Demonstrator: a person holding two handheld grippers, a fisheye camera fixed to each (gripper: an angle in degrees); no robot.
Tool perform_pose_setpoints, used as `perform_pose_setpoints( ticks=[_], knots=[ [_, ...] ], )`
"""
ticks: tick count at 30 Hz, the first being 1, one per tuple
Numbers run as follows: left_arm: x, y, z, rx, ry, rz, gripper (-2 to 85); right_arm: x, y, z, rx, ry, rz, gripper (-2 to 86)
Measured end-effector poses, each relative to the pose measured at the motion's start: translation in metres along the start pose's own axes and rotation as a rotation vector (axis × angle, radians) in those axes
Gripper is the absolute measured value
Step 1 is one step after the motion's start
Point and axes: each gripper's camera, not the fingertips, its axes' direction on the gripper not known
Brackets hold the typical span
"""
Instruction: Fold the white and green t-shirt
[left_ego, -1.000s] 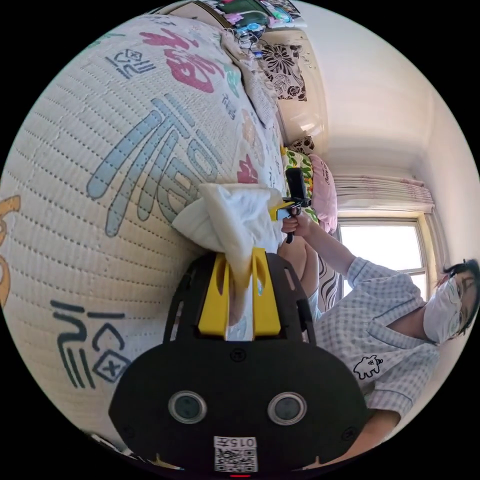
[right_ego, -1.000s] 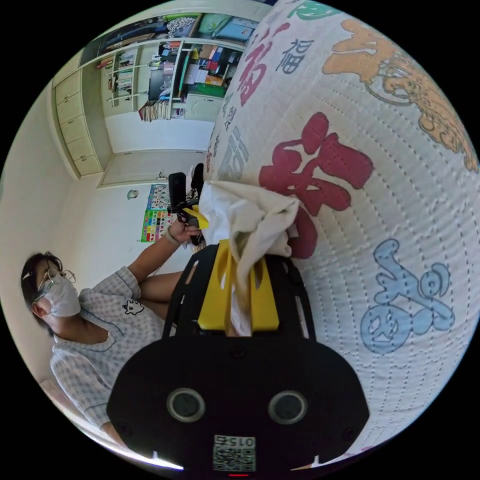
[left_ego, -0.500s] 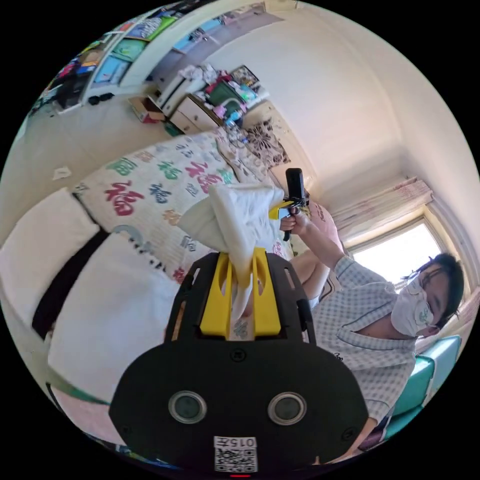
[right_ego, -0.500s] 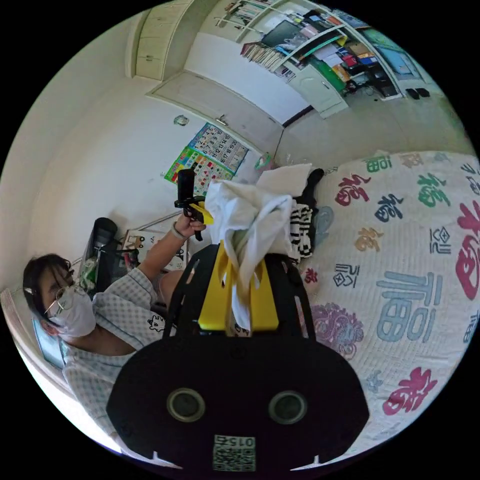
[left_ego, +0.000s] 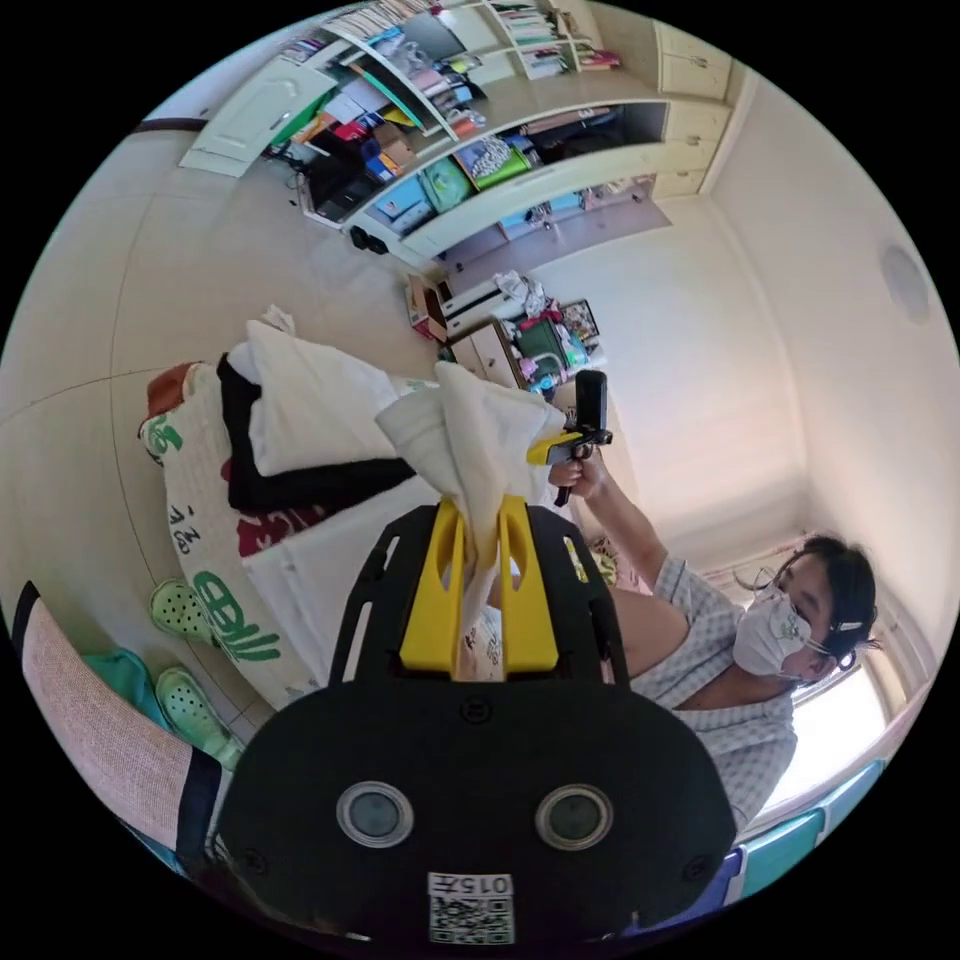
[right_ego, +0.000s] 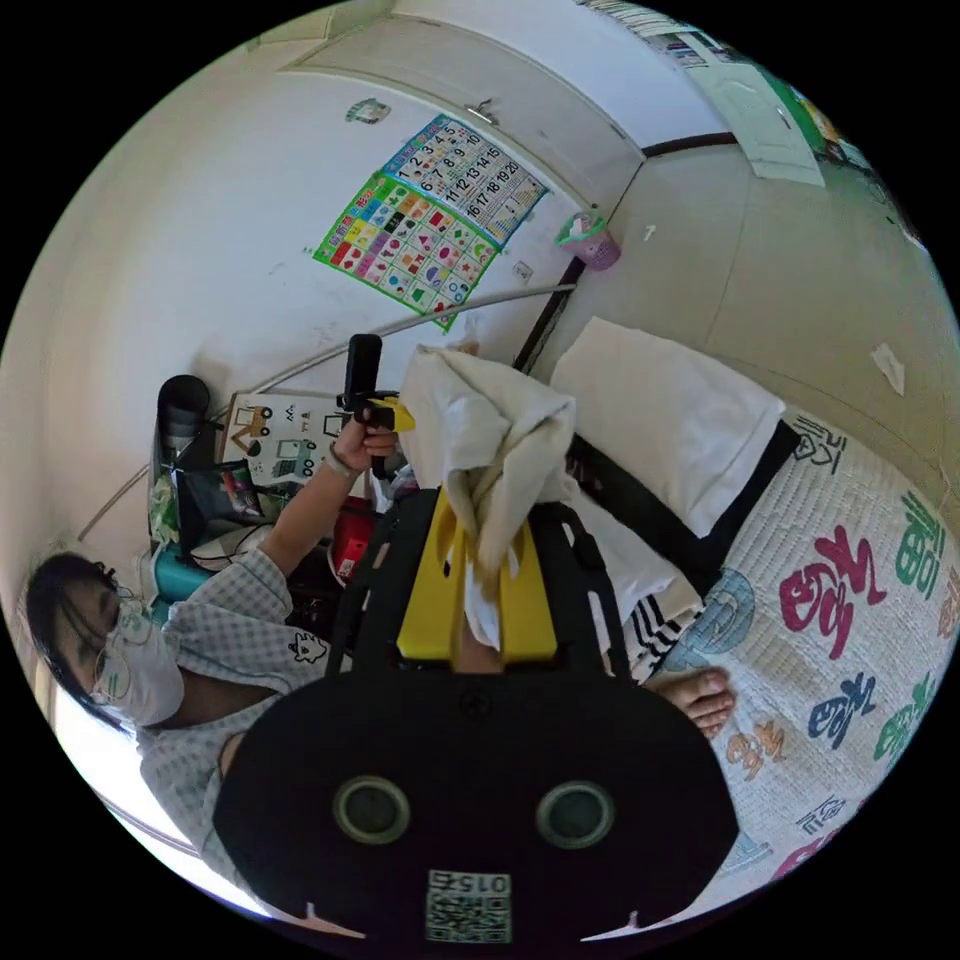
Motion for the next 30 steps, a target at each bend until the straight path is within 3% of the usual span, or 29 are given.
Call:
perform_pose_setpoints(
  ticks=[11, 18, 20, 26, 28, 30],
  knots=[
    [-0.061, -0.053, -0.038, -0.024, -0.001, -0.126, 5.3, 0.103, -0.101, 0.046, 0.034, -0.107, 0.146, 4.5],
    [-0.077, -0.034, -0.023, -0.124, -0.074, -0.245, 5.5, 0.14, -0.114, 0.095, -0.059, -0.075, 0.328, 6.0],
    [-0.077, -0.023, -0.023, -0.104, -0.055, -0.249, 5.6, 0.139, -0.112, 0.099, -0.006, -0.101, 0.327, 6.4],
    [-0.007, 0.034, -0.072, 0.117, -0.089, -0.063, 7.5, 0.092, -0.062, 0.047, 0.298, -0.017, 0.2, 7.2],
    [0.034, 0.067, -0.079, 0.16, -0.135, 0.047, 8.0, 0.064, -0.037, 0.043, 0.291, -0.031, 0.107, 7.4],
    [0.088, 0.116, -0.065, 0.156, -0.307, 0.154, 9.4, 0.021, -0.006, 0.06, 0.18, 0.015, 0.007, 8.4]
  ],
)
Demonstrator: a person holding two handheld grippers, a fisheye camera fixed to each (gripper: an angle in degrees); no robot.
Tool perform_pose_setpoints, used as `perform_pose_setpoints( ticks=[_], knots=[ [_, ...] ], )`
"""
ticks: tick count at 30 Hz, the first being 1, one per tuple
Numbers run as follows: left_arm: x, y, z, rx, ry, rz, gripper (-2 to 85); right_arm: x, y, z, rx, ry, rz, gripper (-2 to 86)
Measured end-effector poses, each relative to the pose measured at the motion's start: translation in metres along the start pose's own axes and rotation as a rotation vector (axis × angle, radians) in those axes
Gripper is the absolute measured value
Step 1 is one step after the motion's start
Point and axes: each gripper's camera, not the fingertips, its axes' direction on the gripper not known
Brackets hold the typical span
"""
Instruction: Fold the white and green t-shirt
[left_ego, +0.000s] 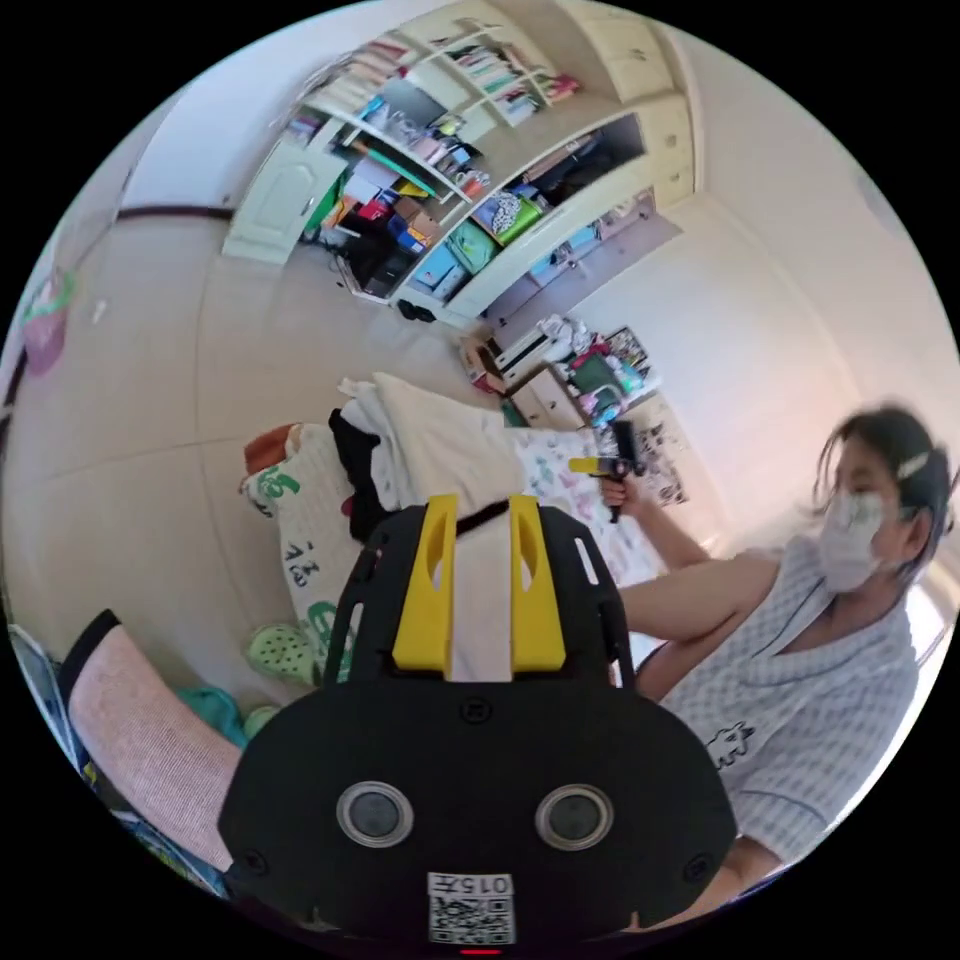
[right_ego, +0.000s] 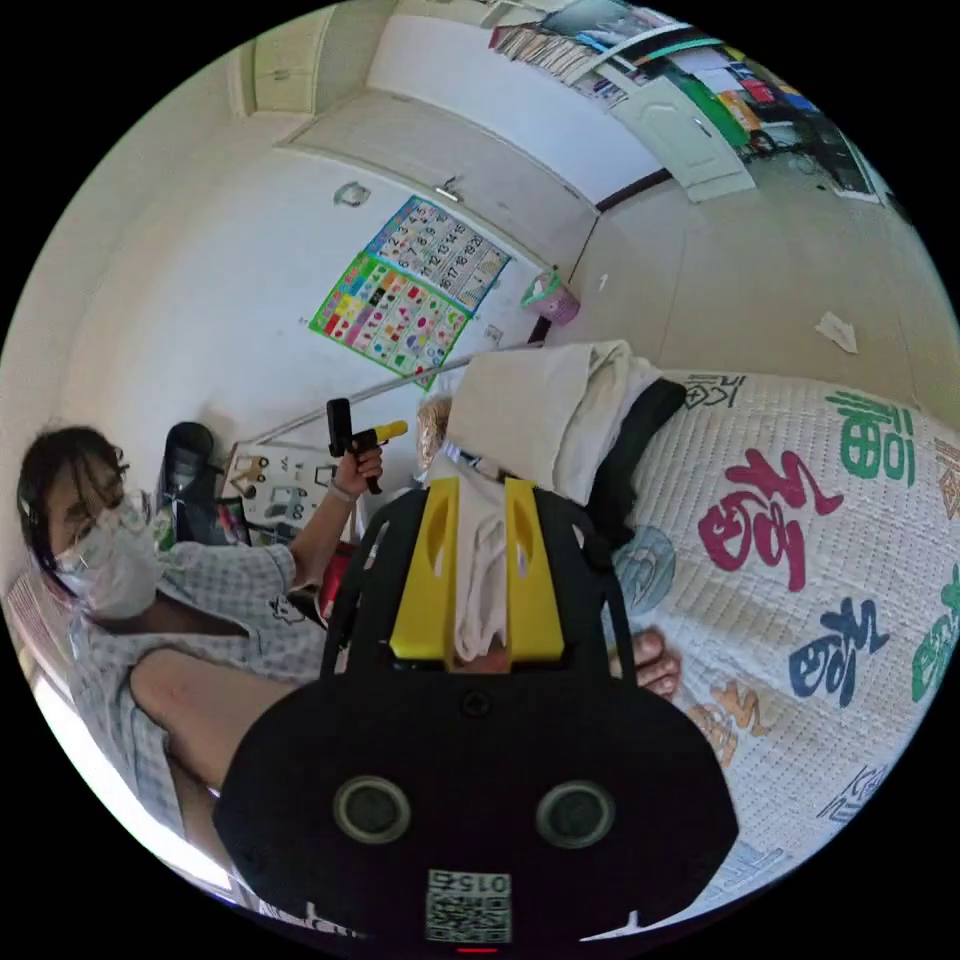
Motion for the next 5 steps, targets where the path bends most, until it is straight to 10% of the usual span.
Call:
perform_pose_setpoints(
  ticks=[5],
  knots=[
    [0.105, 0.079, 0.033, 0.019, -0.065, 0.079, 11.2, -0.044, 0.032, 0.064, -0.277, -0.006, -0.047, 9.2]
  ],
)
